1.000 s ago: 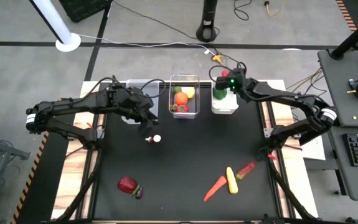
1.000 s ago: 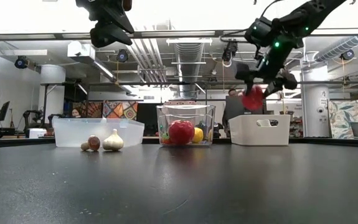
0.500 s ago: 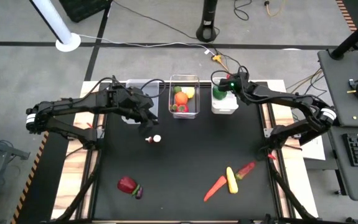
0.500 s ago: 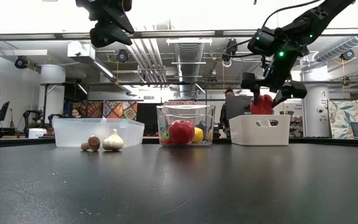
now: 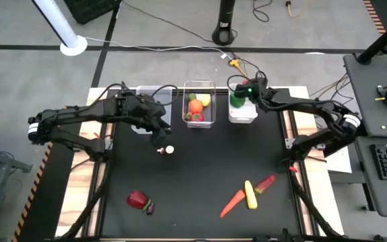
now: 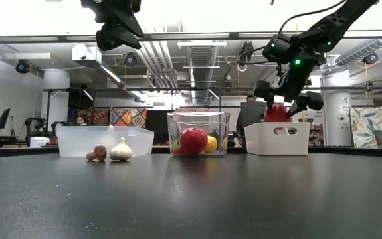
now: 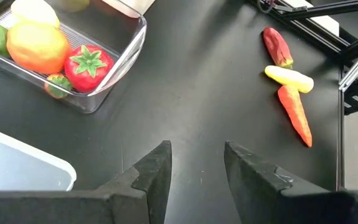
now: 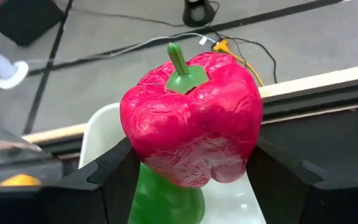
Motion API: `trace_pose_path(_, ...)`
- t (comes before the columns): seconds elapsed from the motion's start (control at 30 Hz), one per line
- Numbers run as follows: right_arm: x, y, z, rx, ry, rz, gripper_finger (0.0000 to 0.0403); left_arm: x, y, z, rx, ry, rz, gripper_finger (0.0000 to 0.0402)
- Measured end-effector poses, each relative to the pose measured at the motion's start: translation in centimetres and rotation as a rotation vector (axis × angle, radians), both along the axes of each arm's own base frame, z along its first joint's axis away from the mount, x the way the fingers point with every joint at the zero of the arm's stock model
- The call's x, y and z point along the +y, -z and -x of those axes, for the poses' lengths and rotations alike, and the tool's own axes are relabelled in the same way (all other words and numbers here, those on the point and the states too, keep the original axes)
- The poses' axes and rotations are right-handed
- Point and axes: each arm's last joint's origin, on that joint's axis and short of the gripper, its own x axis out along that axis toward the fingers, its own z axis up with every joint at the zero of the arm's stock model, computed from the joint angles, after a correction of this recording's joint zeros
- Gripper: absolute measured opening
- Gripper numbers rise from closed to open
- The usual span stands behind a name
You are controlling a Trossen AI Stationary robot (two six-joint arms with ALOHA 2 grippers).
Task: Sort produce into baskets
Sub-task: Put the red right bell pepper into the white bin
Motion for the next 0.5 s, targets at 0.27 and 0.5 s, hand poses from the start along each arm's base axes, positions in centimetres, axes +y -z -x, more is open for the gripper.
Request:
trace_pose_path(0.27, -0.27, 0.99, -0.32, 0.037, -0.010, -0.022, 0.0258, 0.00, 0.00, 0.00, 0.000, -0.010, 0.010, 0.0131)
trace_pose_path(0.5, -0.29, 0.93, -0.33, 0.049, -0.022, -0.019, 0.0260, 0.00, 0.00, 0.00, 0.000, -0.011, 0.011, 0.0131)
